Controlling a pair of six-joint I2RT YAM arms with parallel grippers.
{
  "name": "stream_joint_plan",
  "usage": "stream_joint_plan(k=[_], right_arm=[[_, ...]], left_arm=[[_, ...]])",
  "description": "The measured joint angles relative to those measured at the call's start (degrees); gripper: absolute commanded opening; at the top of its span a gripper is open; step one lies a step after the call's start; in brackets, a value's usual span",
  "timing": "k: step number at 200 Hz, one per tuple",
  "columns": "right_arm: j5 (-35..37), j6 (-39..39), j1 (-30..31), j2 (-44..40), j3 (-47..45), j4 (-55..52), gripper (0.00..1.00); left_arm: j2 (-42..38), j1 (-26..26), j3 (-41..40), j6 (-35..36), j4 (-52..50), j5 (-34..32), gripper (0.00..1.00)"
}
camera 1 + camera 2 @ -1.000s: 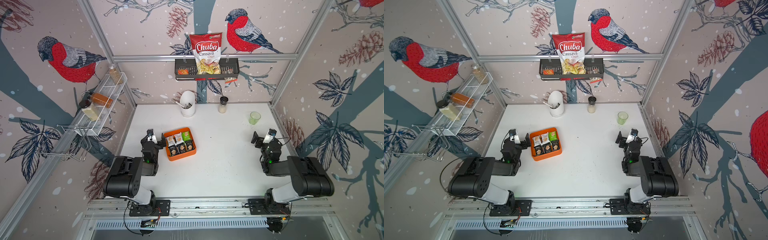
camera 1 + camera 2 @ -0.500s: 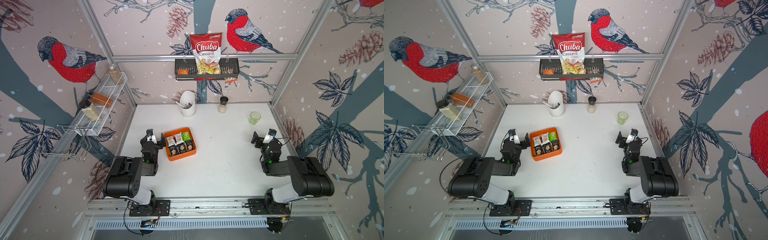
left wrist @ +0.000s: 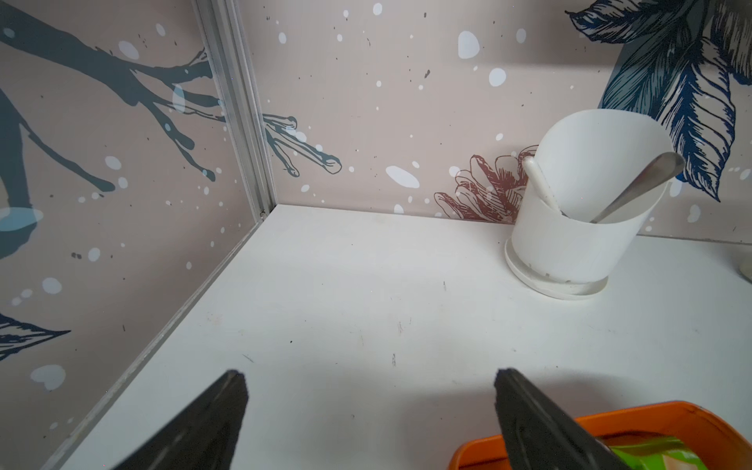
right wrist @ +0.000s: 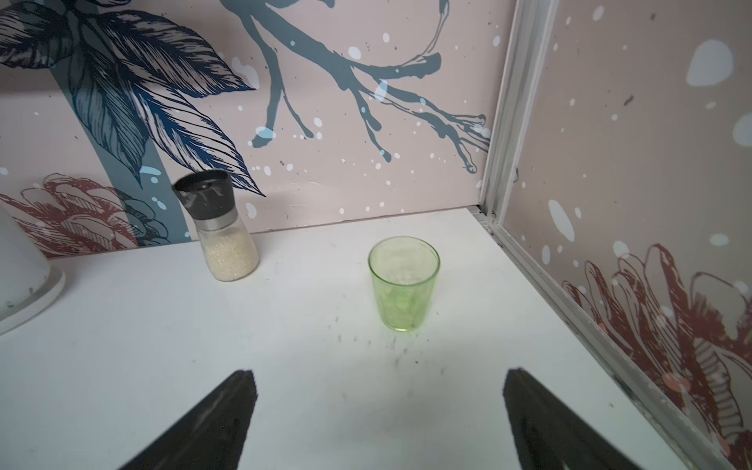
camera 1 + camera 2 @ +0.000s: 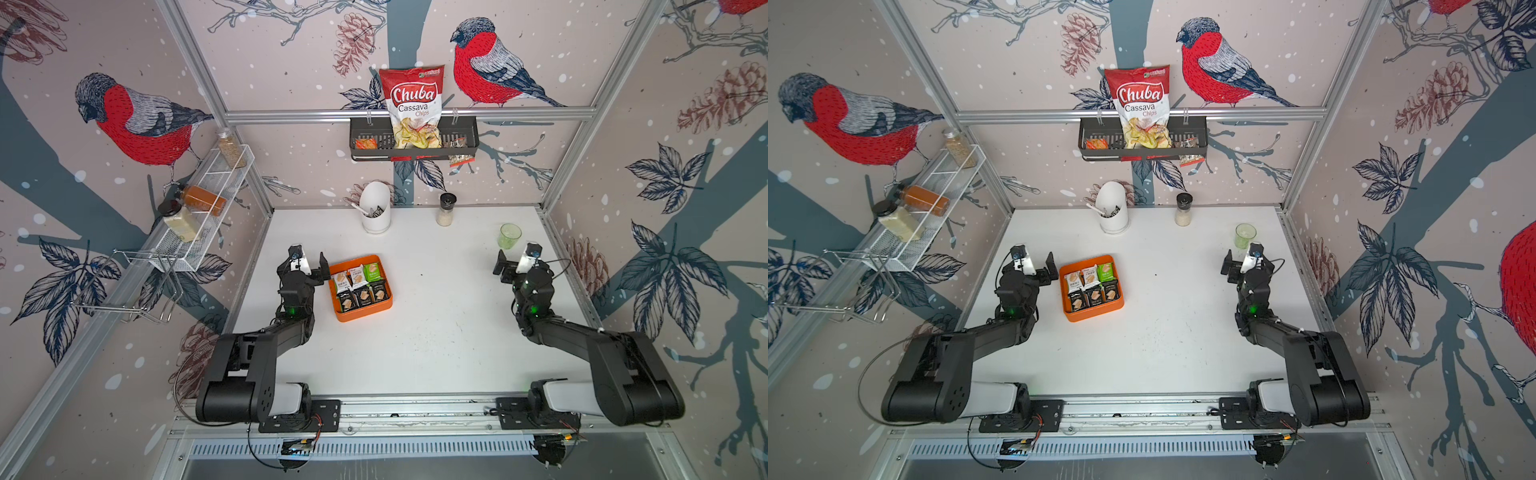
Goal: Take the cookies out of the storage box
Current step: Move the storage box to the center of the board.
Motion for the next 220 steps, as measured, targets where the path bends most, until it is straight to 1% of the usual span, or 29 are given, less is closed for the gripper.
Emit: stream_joint_plan(k=[24, 36, 54, 68, 77, 98, 115, 134, 153, 171, 180, 194, 207, 220], right_arm=[[2.19, 5.31, 5.7, -1.77, 9.09, -15.08, 1.0], [1.88, 9.75, 8.11, -1.77, 13.51, -22.36, 1.0], [-0.31, 17.46, 9.99, -0.46, 19.61, -30.95, 1.0], [-1.55, 22.82, 12.68, 2.25, 24.37, -36.92, 1.0], [-2.38, 25.09, 15.69, 4.83, 27.76, -40.89, 0.99], [-3.56, 28.24, 22.25, 12.28, 36.81, -49.66, 0.93], [-3.72, 28.92, 26.64, 19.65, 45.42, -55.89, 0.91], [-3.06, 29.27, 31.01, 28.06, 55.43, -62.25, 0.9], [-2.27, 29.03, 34.77, 37.35, 66.77, -68.41, 0.86], [-1.73, 27.96, 36.09, 45.66, 77.26, -73.75, 0.79], [-1.57, 27.78, 36.28, 49.7, 82.58, -77.09, 0.73], [-1.62, 27.56, 36.44, 54.07, 88.24, -80.91, 0.65], [-1.95, 27.52, 36.44, 56.98, 91.91, -83.89, 0.62], [-2.69, 27.34, 36.46, 58.34, 93.5, -85.72, 0.61]], left_arm=[[-3.76, -0.2, 5.84, -3.65, -12.15, -1.14, 0.98], [-4.74, -0.2, 8.9, -6.73, -18.58, -1.18, 0.98], [-5.27, -0.2, 12.0, -11.8, -27.43, -0.15, 0.98], [-5.44, -0.24, 13.44, -16.2, -34.21, 1.66, 0.98], [-5.68, -0.24, 13.92, -18.8, -37.62, 2.64, 0.98], [-6.32, -0.24, 14.73, -23.54, -43.85, 5.27, 0.98], [-6.45, -0.24, 16.13, -26.47, -48.52, 7.98, 0.97], [-6.97, -0.24, 17.2, -28.22, -52.59, 9.92, 0.97], [-8.59, -0.17, 16.94, -29.53, -56.08, 11.32, 0.97], [-10.86, -0.07, 15.91, -30.56, -58.73, 12.22, 0.97], [-12.0, -0.02, 15.15, -30.58, -59.87, 12.31, 0.97], [-13.66, 0.15, 13.84, -30.6, -61.59, 12.31, 0.97], [-15.19, 0.24, 12.59, -30.6, -63.21, 12.28, 0.97], [-16.44, 0.31, 11.63, -30.6, -64.37, 12.31, 0.97]])
